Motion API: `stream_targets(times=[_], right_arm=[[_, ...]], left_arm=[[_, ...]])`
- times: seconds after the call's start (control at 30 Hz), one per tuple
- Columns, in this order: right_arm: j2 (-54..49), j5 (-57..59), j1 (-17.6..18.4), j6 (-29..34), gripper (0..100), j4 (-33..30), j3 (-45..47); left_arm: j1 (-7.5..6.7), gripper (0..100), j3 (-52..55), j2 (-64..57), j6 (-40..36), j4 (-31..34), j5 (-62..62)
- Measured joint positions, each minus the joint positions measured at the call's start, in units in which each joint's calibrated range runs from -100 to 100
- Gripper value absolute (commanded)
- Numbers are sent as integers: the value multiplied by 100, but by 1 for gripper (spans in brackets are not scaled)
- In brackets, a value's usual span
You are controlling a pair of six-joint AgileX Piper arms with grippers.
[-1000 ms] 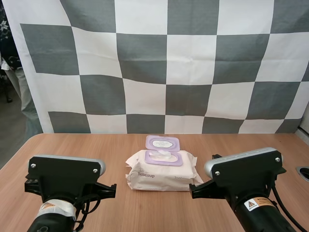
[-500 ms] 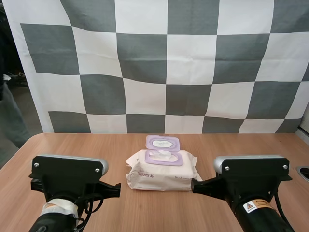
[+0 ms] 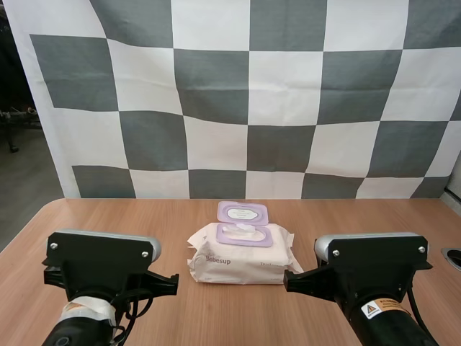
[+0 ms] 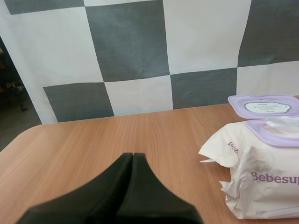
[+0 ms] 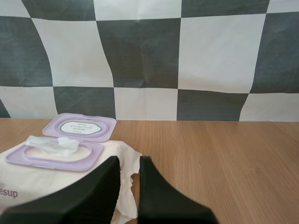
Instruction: Open the wet wipes lid
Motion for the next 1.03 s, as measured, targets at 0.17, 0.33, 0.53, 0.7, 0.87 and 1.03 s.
stream_targets(times=[0.17,0.33,0.53,0.7,0.87,1.03], right_arm=[[0,0,0,0,29,46,0],[0,0,0,0,29,46,0],[0,0,0,0,29,46,0],[0,0,0,0,28,46,0],[0,0,0,0,28,46,0],[0,0,0,0,28,46,0]], left_arm=[[0,0,0,0,0,0,0],[-7,0,0,0,0,0,0],[-7,0,0,0,0,0,0],[-7,0,0,0,0,0,0],[-7,0,0,0,0,0,0],[-7,0,0,0,0,0,0]])
